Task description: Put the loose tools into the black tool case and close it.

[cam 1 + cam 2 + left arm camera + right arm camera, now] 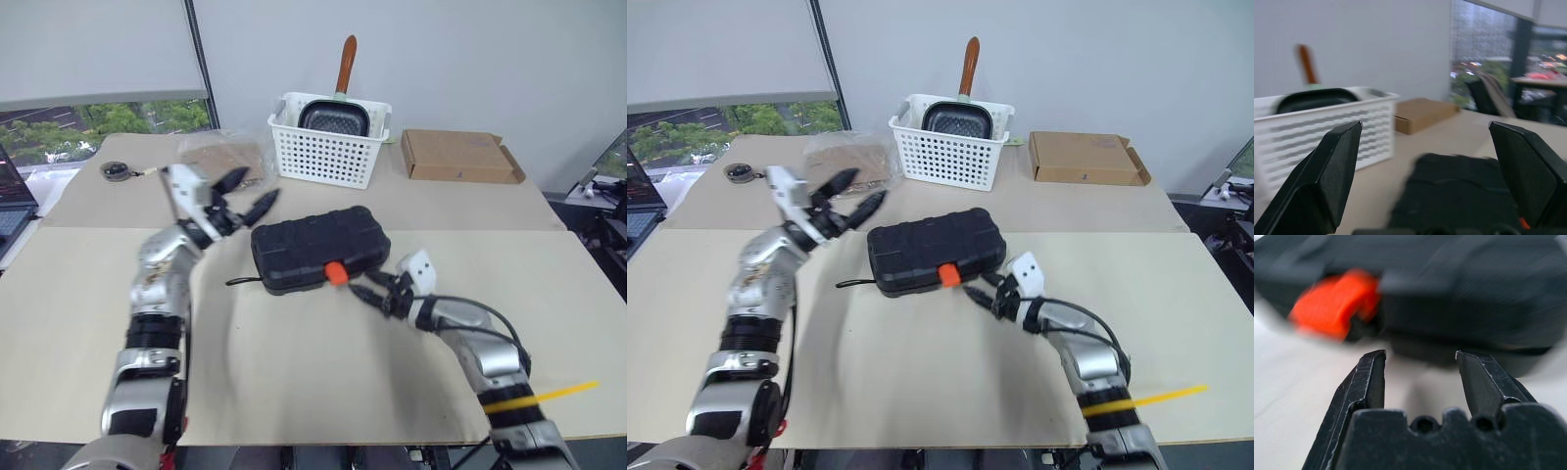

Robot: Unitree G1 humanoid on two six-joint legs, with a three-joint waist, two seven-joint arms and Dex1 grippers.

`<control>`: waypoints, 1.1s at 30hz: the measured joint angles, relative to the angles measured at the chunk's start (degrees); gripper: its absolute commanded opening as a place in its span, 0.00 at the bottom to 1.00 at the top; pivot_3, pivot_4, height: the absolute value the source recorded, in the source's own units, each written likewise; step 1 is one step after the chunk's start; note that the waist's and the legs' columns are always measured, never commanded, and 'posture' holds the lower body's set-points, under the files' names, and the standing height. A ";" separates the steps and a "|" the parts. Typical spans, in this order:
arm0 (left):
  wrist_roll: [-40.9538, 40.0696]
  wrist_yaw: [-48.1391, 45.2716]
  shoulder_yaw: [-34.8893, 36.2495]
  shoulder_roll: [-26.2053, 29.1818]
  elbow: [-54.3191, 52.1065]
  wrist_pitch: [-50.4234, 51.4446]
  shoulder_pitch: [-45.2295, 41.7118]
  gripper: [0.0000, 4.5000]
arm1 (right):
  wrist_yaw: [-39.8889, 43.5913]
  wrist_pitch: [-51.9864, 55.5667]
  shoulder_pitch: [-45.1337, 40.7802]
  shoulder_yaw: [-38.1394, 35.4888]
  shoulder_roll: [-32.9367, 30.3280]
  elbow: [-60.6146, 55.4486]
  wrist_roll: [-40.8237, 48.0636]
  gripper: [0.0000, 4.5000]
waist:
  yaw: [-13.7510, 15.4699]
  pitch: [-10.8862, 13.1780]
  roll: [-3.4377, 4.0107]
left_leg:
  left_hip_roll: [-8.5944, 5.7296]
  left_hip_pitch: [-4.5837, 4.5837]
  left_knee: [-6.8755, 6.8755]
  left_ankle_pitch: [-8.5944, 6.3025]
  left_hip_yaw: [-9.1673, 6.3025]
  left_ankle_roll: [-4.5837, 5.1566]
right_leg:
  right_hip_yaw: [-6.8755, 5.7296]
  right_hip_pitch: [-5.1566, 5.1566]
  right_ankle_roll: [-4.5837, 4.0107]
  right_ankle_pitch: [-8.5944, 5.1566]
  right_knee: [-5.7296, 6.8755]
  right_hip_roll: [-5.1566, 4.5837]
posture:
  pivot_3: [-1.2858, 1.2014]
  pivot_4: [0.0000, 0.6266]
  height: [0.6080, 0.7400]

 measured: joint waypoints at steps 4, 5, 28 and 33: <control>5.15 -0.37 -4.65 -3.16 4.56 -2.56 -2.26 0.98 | -1.67 -2.23 -0.77 -0.83 -0.03 2.34 -1.85 0.60 | -0.16 0.00 0.00 | -0.01 -0.06 -0.10 -0.01 0.04 0.04 | 0.00 -0.07 -0.18 0.11 -0.02 0.00 | 0.52 0.24 0.70; 6.72 -0.21 -6.04 -3.73 5.87 -2.78 -2.86 0.98 | -1.57 -2.36 -0.33 -0.82 -0.50 2.20 -2.09 0.60 | -0.14 0.00 0.00 | -0.03 -0.08 -0.10 -0.04 0.04 0.08 | 0.00 -0.06 -0.18 0.11 -0.02 -0.01 | 0.52 0.24 0.70; 17.42 12.07 -9.68 -7.94 12.88 2.16 -4.85 0.01 | -4.93 13.64 7.11 3.73 1.09 -23.81 -1.20 0.00 | 0.08 -0.11 0.12 | -0.10 0.24 0.03 -0.01 -0.12 0.30 | -0.16 0.31 0.44 0.02 -0.02 -0.53 | 0.52 0.24 0.70; 17.23 12.51 -8.91 -8.46 12.10 3.28 -4.43 0.01 | -4.82 14.41 6.21 5.55 1.01 -20.88 -2.23 0.00 | 0.09 -0.13 0.12 | -0.10 0.24 -0.01 -0.01 -0.14 0.30 | -0.20 0.29 0.42 0.02 -0.02 -0.54 | 0.52 0.24 0.70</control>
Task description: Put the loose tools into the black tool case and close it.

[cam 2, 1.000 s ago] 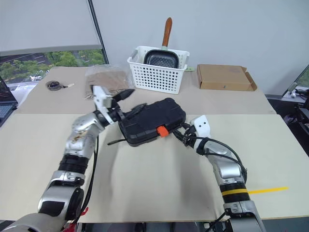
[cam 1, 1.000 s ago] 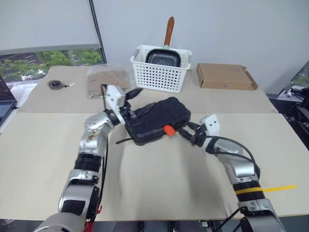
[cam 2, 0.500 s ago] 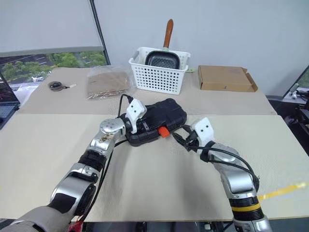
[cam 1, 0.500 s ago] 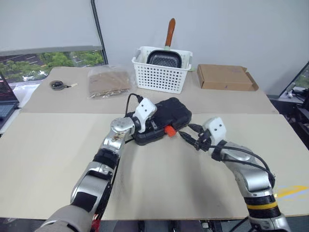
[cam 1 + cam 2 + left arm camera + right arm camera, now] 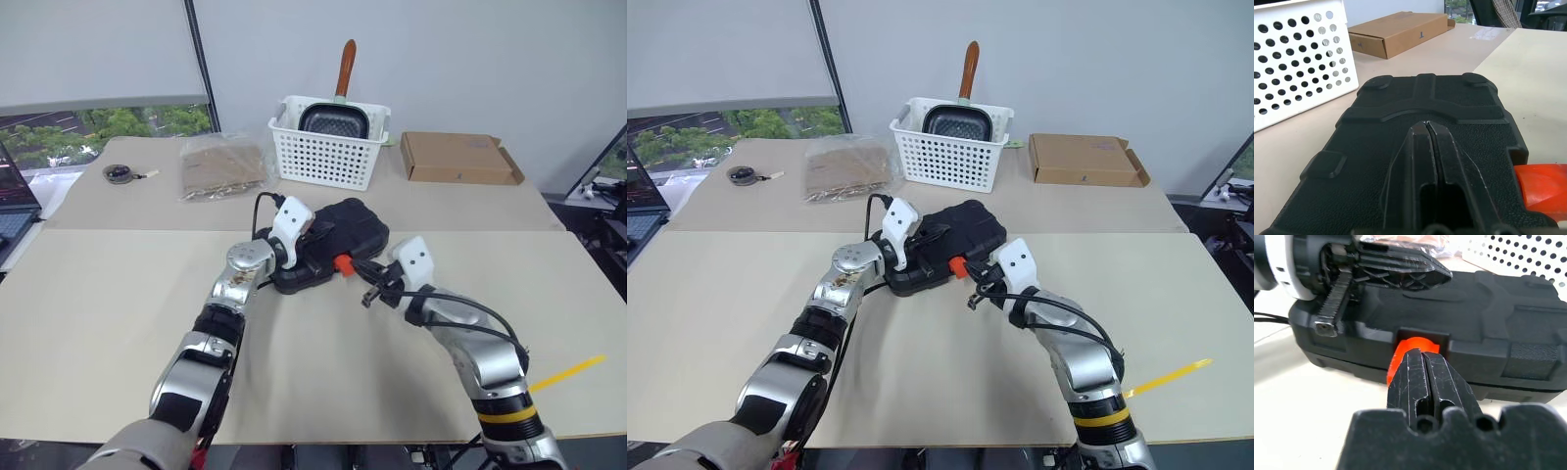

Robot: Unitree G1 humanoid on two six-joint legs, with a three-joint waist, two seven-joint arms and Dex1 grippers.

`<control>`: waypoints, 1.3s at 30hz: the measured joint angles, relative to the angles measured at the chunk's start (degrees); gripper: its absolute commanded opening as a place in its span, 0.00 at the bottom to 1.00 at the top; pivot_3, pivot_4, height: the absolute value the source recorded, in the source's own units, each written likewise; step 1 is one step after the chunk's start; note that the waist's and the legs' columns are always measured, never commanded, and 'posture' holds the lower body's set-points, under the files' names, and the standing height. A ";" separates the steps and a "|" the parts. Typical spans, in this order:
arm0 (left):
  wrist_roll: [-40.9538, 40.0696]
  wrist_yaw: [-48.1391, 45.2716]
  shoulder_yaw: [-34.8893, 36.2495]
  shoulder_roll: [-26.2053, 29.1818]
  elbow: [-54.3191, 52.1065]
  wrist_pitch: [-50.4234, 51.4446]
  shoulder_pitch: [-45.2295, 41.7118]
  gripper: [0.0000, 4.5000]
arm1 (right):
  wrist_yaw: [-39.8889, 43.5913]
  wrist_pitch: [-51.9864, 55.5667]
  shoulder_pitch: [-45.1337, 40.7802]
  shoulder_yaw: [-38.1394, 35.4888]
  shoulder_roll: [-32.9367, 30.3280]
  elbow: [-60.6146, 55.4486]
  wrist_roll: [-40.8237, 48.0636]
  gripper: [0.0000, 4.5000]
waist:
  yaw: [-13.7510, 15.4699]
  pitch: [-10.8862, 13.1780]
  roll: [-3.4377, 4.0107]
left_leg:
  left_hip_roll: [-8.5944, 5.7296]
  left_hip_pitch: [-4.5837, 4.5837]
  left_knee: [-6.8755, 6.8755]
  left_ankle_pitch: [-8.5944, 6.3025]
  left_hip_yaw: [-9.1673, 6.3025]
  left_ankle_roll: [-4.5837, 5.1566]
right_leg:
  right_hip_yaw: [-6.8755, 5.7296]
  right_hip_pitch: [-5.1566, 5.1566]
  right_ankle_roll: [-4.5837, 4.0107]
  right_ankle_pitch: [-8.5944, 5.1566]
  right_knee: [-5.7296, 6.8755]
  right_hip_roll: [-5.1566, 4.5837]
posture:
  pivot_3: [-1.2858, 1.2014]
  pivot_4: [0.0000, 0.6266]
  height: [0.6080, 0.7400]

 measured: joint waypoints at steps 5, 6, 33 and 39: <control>-0.03 0.11 0.53 -0.22 -1.03 0.83 0.43 0.01 | 0.35 2.81 2.28 2.62 -0.81 1.88 -1.08 0.00 | -0.08 -0.01 0.01 | -0.02 -0.12 -0.01 0.00 0.06 0.00 | 0.00 -0.12 0.01 0.00 0.00 -0.10 | 0.52 0.24 0.70; -0.03 0.14 0.53 -0.25 -1.05 0.85 0.47 0.01 | 0.26 2.82 2.22 2.54 -0.79 1.85 -1.06 0.00 | -0.07 -0.01 0.01 | -0.02 -0.10 0.00 0.00 0.04 0.00 | -0.01 -0.10 0.01 0.01 0.00 -0.09 | 0.52 0.24 0.70; -1.33 -1.00 1.29 -0.23 -6.91 5.64 3.03 0.01 | -2.13 5.98 -5.72 2.37 3.64 8.67 -3.10 0.00 | -0.30 -0.02 0.02 | -0.01 -0.29 -0.09 -0.01 0.04 0.06 | -0.11 -0.29 -0.01 -0.01 -0.06 -0.08 | 0.52 0.24 0.70; -1.33 -1.24 1.22 -0.32 -7.90 5.71 4.04 0.01 | -1.14 9.36 -5.80 1.85 3.28 6.14 -1.42 0.00 | -0.41 -0.02 0.03 | -0.01 -0.31 -0.10 -0.02 0.05 0.06 | -0.09 -0.31 -0.01 -0.01 -0.09 -0.10 | 0.52 0.24 0.70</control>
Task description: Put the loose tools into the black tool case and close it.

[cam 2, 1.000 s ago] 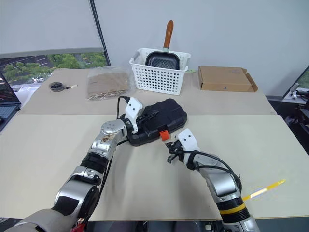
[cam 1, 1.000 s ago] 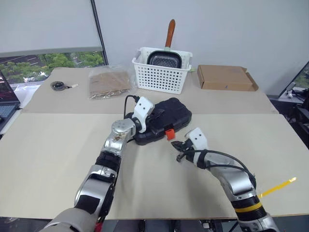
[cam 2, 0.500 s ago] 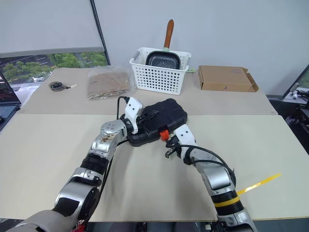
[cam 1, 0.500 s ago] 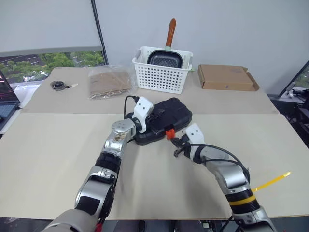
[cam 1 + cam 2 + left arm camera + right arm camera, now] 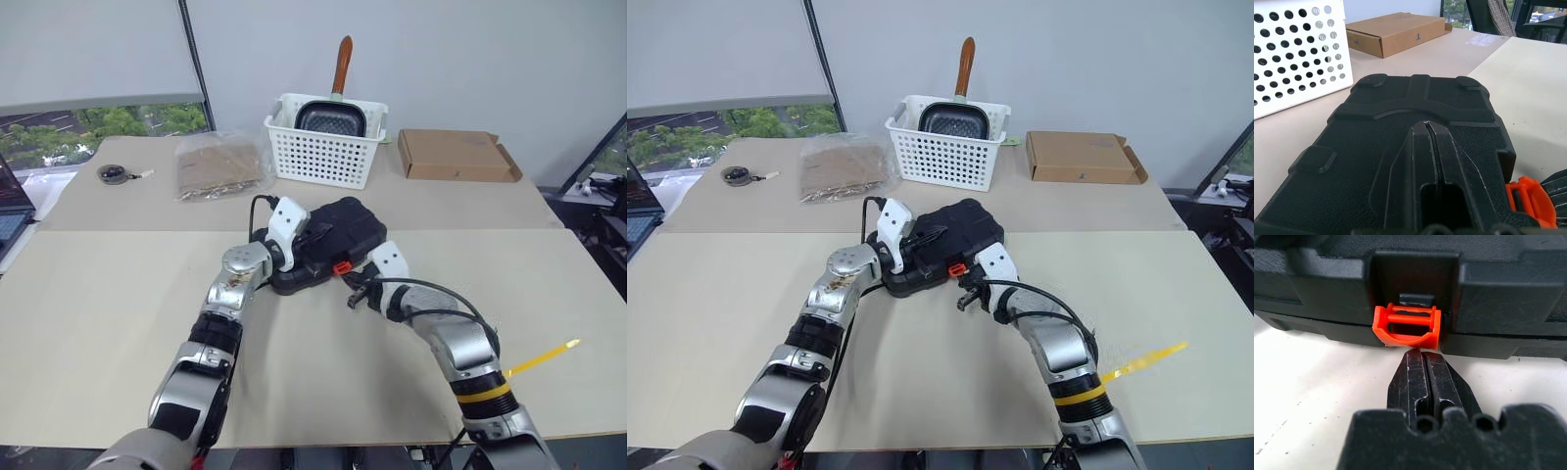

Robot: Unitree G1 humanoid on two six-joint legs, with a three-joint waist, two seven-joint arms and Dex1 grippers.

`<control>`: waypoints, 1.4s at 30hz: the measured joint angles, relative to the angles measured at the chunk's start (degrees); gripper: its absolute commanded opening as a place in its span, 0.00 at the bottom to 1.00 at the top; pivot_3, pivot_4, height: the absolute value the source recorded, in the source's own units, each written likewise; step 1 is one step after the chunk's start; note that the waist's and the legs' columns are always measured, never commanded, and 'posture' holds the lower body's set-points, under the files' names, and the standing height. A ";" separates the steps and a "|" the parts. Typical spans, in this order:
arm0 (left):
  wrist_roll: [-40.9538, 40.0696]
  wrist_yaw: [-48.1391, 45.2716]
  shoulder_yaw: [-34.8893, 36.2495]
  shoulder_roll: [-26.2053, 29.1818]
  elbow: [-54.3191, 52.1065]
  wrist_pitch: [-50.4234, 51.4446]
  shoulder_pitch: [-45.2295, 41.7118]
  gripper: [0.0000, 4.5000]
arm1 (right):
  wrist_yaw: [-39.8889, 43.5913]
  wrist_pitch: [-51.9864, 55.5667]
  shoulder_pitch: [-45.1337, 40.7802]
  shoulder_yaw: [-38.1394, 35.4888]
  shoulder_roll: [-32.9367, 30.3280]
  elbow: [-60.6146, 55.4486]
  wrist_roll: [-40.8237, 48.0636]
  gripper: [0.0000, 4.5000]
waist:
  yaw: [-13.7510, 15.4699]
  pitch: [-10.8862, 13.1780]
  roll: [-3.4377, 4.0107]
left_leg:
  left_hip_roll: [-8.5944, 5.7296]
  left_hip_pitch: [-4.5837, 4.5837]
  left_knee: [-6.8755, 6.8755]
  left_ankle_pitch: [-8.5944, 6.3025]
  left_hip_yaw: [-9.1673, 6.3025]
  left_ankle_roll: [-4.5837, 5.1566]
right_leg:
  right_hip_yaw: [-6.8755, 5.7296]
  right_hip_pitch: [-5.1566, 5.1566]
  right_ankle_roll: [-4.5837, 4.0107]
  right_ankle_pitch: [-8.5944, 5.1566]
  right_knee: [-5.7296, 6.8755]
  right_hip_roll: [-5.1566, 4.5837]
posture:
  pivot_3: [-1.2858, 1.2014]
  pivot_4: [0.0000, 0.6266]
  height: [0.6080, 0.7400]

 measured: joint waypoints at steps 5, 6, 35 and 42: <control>0.00 -0.13 -0.08 -0.03 -0.42 0.06 0.39 0.01 | 0.62 2.75 -1.25 -0.09 0.19 -1.96 0.82 0.00 | -0.31 0.00 0.00 | 0.00 0.01 0.00 0.00 -0.01 -0.01 | -0.01 -0.01 0.00 0.00 0.03 0.00 | 0.52 0.24 0.70; 0.00 -0.21 -0.22 -0.06 -0.53 0.07 0.48 0.01 | 0.62 2.93 -1.72 -0.11 0.26 -2.13 0.96 0.00 | -0.37 0.00 0.00 | 0.01 0.03 0.00 0.00 -0.02 -0.01 | -0.02 0.00 0.01 0.00 0.04 -0.01 | 0.52 0.24 0.70; -0.49 -0.51 -1.60 0.69 -2.81 2.20 2.00 0.01 | 1.80 4.62 -1.57 2.39 -5.55 -6.35 0.42 0.00 | -0.37 -0.22 0.25 | 0.02 0.23 -0.08 -0.30 0.00 -0.41 | -0.31 0.12 0.02 -0.03 0.00 -0.26 | 0.52 0.24 0.70; -0.50 -0.57 -2.17 0.94 -2.15 2.20 1.47 0.01 | 1.09 2.37 -2.60 3.37 -3.65 -3.91 -1.13 0.00 | -0.28 -0.24 0.24 | 0.02 0.24 -0.08 -0.30 0.00 -0.42 | -0.32 0.12 0.03 -0.02 -0.02 -0.28 | 0.52 0.24 0.70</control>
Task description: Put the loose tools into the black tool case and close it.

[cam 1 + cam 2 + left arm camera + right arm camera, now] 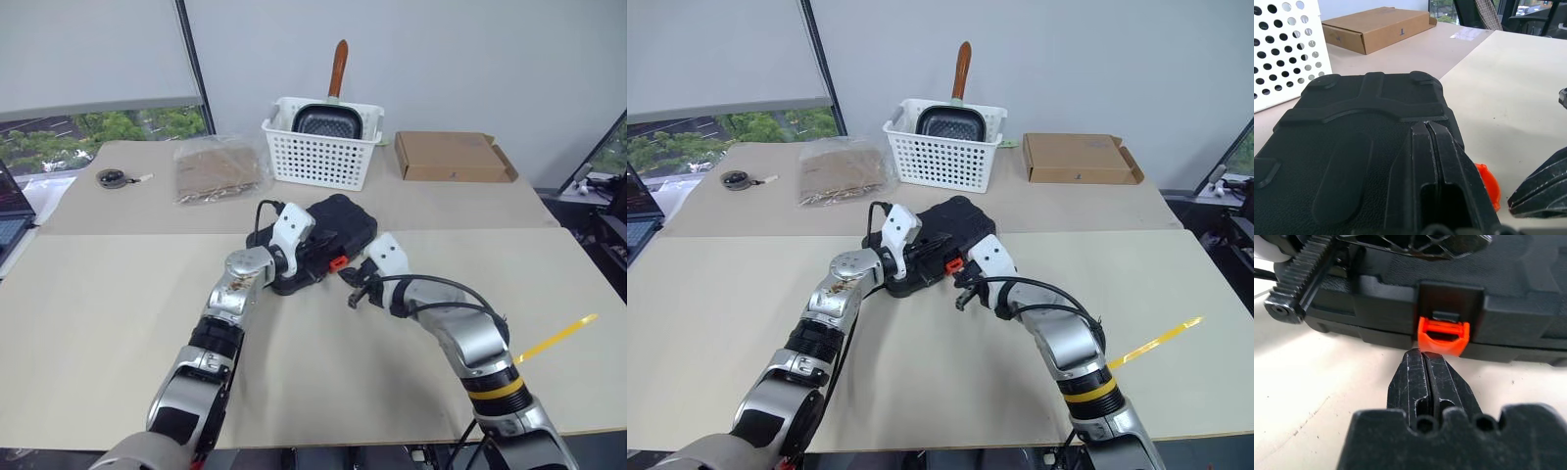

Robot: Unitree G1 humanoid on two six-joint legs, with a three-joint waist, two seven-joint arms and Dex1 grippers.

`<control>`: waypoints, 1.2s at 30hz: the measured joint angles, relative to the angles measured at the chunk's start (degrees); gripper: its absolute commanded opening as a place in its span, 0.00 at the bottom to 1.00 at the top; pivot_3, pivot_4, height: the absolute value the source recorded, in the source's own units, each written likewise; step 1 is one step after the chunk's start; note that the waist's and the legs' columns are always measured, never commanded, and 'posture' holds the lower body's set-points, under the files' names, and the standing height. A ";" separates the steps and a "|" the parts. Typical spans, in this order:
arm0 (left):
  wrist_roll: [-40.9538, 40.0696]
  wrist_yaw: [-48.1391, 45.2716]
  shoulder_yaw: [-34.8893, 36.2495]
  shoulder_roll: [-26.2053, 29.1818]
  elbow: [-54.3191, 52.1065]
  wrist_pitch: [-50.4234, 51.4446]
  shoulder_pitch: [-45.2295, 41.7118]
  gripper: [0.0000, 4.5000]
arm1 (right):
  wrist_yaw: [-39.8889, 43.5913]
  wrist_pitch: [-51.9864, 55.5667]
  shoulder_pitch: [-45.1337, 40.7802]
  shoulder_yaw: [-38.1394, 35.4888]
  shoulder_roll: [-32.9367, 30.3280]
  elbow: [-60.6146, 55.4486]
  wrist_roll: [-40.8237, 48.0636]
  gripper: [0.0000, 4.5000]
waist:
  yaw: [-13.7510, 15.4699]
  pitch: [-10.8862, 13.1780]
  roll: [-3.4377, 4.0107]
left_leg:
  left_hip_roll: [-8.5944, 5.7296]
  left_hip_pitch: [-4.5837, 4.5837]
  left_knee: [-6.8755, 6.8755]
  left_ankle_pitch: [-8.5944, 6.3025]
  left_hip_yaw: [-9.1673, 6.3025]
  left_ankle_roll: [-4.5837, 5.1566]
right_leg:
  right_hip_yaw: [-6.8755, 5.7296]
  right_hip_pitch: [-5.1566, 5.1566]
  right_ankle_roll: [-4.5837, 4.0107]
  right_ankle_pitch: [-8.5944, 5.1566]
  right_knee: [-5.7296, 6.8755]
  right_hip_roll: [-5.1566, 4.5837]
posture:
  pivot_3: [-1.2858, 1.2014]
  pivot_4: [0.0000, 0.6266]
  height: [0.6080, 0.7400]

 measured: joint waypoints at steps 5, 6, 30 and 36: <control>0.00 -0.13 0.00 0.45 0.00 0.00 0.05 0.01 | -0.64 -1.92 -1.01 0.03 1.48 2.58 -1.43 0.00 | -0.19 0.00 0.00 | 0.04 0.02 -0.01 0.00 0.00 -0.01 | -0.04 -0.02 0.01 0.00 0.02 0.00 | 0.52 0.24 0.70; 0.00 -0.14 0.00 0.55 0.00 0.00 0.06 0.01 | -0.64 -2.57 -1.09 0.10 1.59 3.11 -1.81 0.00 | -0.27 0.00 0.00 | 0.04 0.02 0.00 0.00 0.00 -0.01 | -0.05 -0.02 0.02 0.01 0.03 -0.01 | 0.52 0.24 0.70; -0.96 -0.46 0.38 1.22 -3.22 1.49 2.31 0.01 | 0.02 -7.75 -4.71 -0.70 3.64 4.96 -2.95 0.00 | -0.75 -0.21 0.28 | 0.09 0.09 -0.10 -0.07 -0.02 -0.14 | -0.97 0.00 0.10 0.04 -0.01 -0.58 | 0.52 0.24 0.70; -7.14 -4.23 5.12 4.32 -10.19 1.41 8.30 0.01 | 4.74 -13.19 2.03 -4.97 -1.22 2.90 -0.50 0.00 | -1.04 -0.15 0.20 | 0.10 0.04 -0.50 -0.05 0.09 -0.14 | -0.94 -0.20 0.09 0.02 -0.22 -0.53 | 0.52 0.24 0.70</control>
